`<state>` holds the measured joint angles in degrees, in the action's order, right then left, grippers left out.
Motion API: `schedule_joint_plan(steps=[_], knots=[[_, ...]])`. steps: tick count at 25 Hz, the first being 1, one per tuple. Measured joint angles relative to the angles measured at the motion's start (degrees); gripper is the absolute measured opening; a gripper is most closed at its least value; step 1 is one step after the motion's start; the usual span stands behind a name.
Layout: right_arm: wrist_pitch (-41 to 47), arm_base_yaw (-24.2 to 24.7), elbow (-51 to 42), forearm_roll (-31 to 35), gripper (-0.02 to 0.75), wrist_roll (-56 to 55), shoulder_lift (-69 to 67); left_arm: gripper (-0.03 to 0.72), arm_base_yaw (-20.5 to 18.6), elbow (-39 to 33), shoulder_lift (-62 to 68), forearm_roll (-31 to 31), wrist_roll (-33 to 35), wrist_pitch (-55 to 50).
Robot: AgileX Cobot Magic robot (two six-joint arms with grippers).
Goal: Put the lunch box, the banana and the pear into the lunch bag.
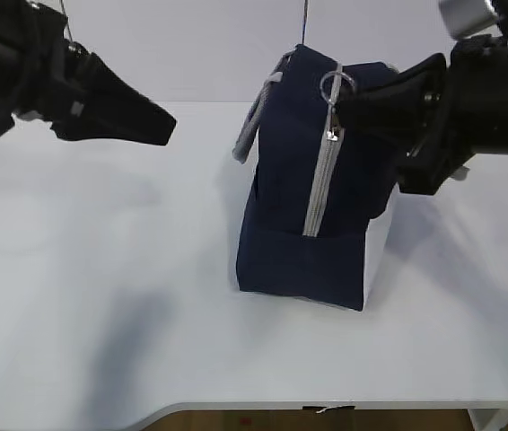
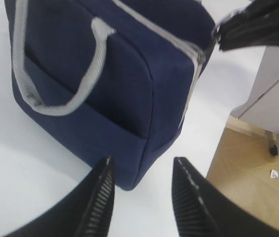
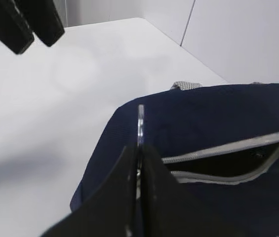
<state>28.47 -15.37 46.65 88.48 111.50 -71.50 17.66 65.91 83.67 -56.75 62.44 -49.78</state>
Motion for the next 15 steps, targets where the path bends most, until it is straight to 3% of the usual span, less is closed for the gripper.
schedule_joint_plan(steps=[5, 15], knots=[[-0.08, 0.00, 2.01, -0.20, 0.006, 0.00, 0.00, 0.342, 0.00, -2.88, 0.12, -2.95, 3.59, 0.91], [-0.08, 0.00, 2.51, -0.73, 0.006, -1.19, 0.00, 0.400, 0.00, -7.73, 5.35, -16.83, 15.35, 3.51]])
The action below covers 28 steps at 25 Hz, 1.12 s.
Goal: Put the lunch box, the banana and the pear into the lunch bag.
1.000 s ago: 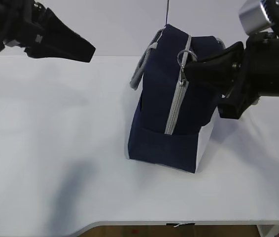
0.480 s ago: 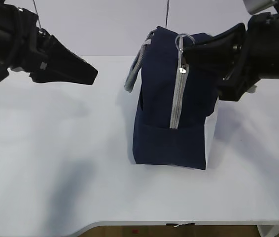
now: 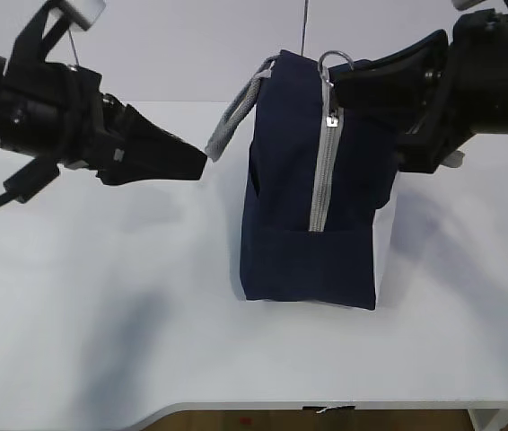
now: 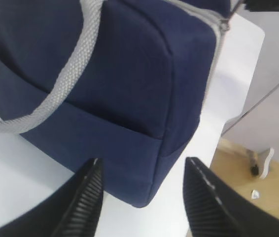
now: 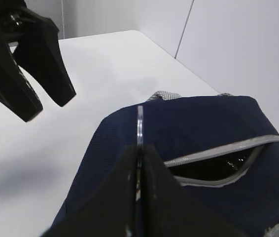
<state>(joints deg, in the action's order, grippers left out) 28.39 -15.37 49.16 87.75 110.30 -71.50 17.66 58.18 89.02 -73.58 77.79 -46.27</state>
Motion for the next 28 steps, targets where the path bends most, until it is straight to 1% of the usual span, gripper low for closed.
schedule_joint_plan(steps=[2, 5, 8, 11, 16, 20, 25, 28], knots=[[0.00, 0.00, 0.00, -0.76, 0.006, -0.87, 0.00, 0.403, 0.54, -1.27, 1.60, -4.42, 4.06, 0.38], [0.00, 0.00, 0.00, -3.50, 0.006, -3.90, 0.00, 0.404, 2.49, -2.02, 3.11, -9.22, 10.37, 0.85], [0.22, 0.00, 0.00, -6.59, 0.006, -7.60, 0.00, 0.405, 3.34, -2.02, 3.34, -13.07, 15.35, 1.40], [0.54, 0.00, 0.00, -8.55, 0.006, -9.70, 0.00, 0.405, 3.38, -2.02, 3.34, -15.20, 18.71, 1.62], [0.68, 0.00, 0.00, -9.19, 0.006, -10.41, 0.00, 0.405, 3.38, -2.02, 3.34, -16.26, 21.73, 1.23], [0.68, 0.00, 0.00, -9.40, 0.006, -10.54, 0.00, 0.404, 3.38, -2.26, 4.15, -17.02, 23.18, -2.12], [0.68, 0.00, 0.00, -9.43, 0.006, -11.18, 0.00, 0.404, 3.38, -2.26, 4.99, -16.79, 23.54, -4.35], [0.68, 0.00, 0.00, -9.53, 0.006, -11.55, 0.00, 0.404, 3.38, -2.26, 5.08, -18.08, 23.07, -4.35]])
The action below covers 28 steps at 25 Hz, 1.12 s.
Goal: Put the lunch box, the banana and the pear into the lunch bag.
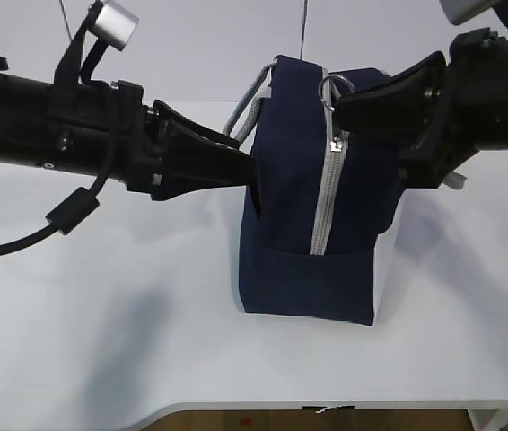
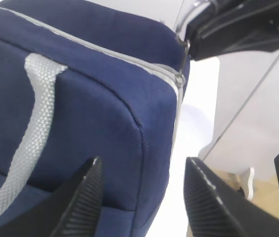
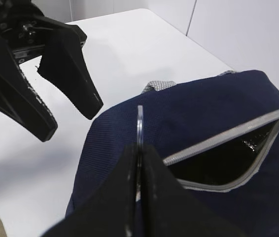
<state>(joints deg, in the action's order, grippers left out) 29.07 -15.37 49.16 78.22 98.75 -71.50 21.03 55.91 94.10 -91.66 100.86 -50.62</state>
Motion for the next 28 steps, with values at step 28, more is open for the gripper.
schedule_joint_plan(steps=[28], knots=[[1.08, 0.00, 0.00, -0.25, 0.006, -0.25, 0.00, 0.344, 0.00, -6.85, 0.00, -9.72, 10.64, -2.30]])
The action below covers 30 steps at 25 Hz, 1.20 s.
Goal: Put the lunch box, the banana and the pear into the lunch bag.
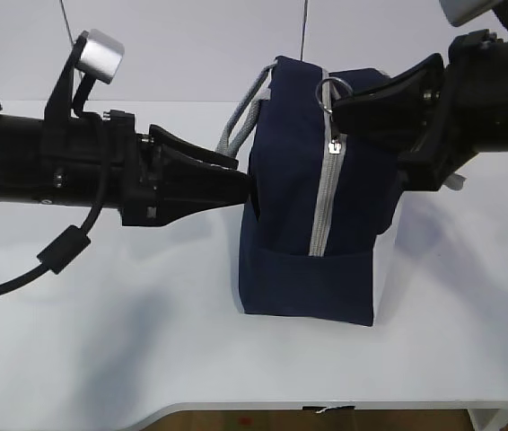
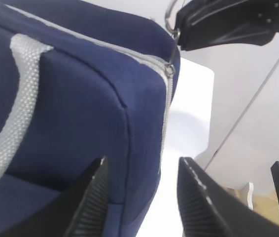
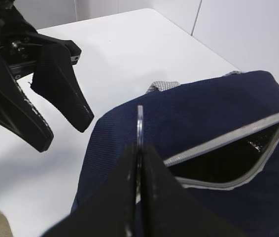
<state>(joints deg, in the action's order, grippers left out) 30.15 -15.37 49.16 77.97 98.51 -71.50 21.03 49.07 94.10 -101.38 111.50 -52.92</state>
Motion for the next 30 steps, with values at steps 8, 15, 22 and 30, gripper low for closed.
schedule_joint_plan(steps=[8, 15, 22, 30], knots=[[0.00, 0.00, 0.00, 0.00, 0.006, -0.29, 0.00, 0.345, 0.88, 0.00, 0.00, -0.12, -2.04, 2.13], [0.00, 0.00, 0.00, 0.00, 0.006, -1.28, 0.00, 0.345, 7.91, 3.51, 0.00, -0.22, -4.69, 12.79], [0.33, 0.00, 0.00, 0.00, 0.006, -1.89, 0.00, 0.344, 8.48, 4.84, 0.00, -0.84, -7.57, 19.34], [1.11, 0.00, 0.00, 0.00, 0.006, -2.73, 0.00, 0.344, 8.60, 4.84, 0.00, -1.03, -7.92, 20.44]])
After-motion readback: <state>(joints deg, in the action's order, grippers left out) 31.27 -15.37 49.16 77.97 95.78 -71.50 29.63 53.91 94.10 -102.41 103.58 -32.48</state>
